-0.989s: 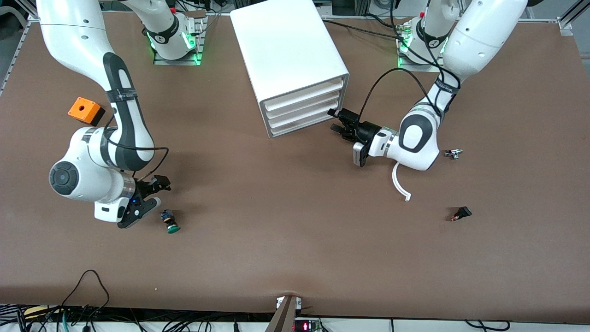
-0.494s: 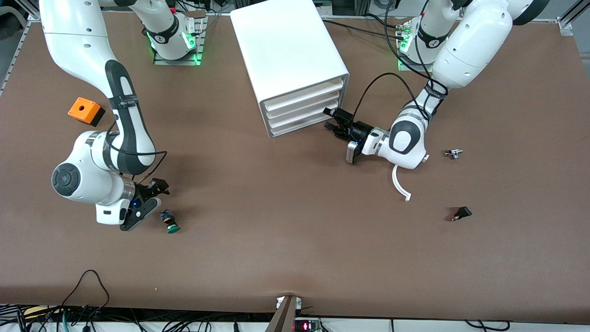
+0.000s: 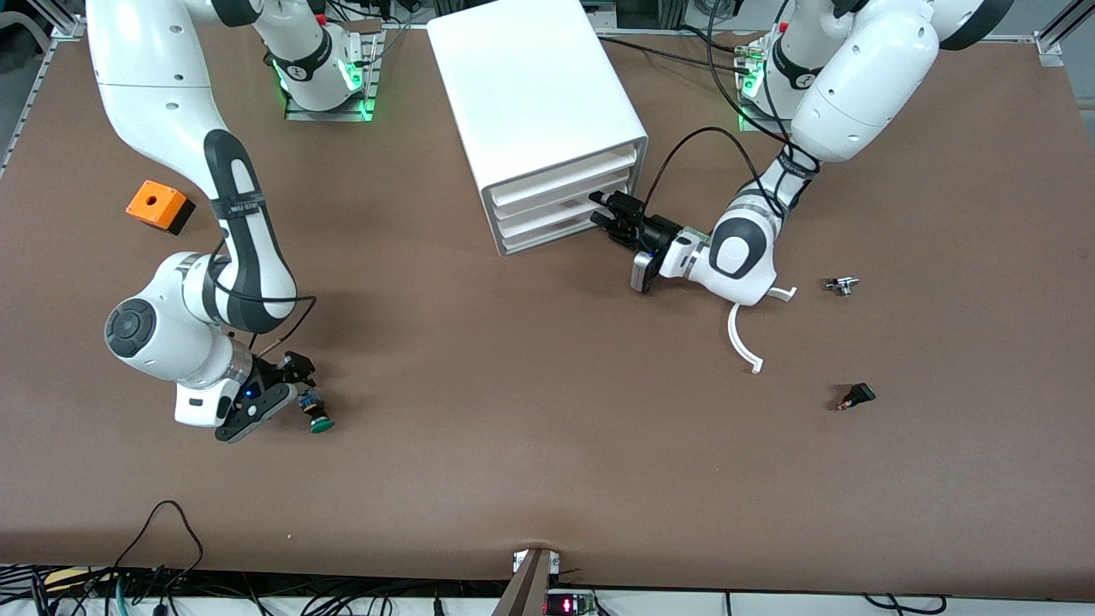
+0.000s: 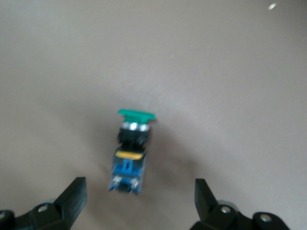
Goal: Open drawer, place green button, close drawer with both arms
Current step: 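Grasp the green button with the right gripper while the left gripper grips the drawer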
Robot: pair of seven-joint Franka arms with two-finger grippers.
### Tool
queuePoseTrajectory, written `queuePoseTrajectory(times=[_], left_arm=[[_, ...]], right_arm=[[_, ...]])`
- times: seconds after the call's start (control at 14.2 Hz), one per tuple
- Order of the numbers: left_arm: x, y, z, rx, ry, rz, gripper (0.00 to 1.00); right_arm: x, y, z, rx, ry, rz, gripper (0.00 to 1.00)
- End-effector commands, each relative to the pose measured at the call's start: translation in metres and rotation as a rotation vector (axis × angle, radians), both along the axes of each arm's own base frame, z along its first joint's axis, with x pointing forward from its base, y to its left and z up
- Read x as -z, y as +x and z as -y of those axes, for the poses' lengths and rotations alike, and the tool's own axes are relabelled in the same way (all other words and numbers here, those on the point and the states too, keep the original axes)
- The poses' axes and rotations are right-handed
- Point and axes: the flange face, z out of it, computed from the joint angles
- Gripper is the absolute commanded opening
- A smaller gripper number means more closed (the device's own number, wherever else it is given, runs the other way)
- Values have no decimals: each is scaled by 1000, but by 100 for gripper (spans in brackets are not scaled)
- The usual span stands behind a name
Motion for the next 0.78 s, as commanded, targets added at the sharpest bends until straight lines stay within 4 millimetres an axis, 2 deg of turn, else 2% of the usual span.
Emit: queuePoseTrajectory(times=[0.0,0.21,0.42,0.49,0.71], left_arm=[[6,-7,5,-26,-18,10,72],[7,-8,4,-24,-17,9,34],[8,-7,4,-25,-22,21,7],[9,-8,3,-25,-22,18,1],[10,-4,-2,-39,-12,24,0]], right_arm=[[18,5,-1,1,3,59,100],[33,2,-17,-70,8,56,100],[37,-2,-28,-108,13,45,100],[39,-3,-30,-114,14,43,100],[47,-3,-26,-116,7,36,100]])
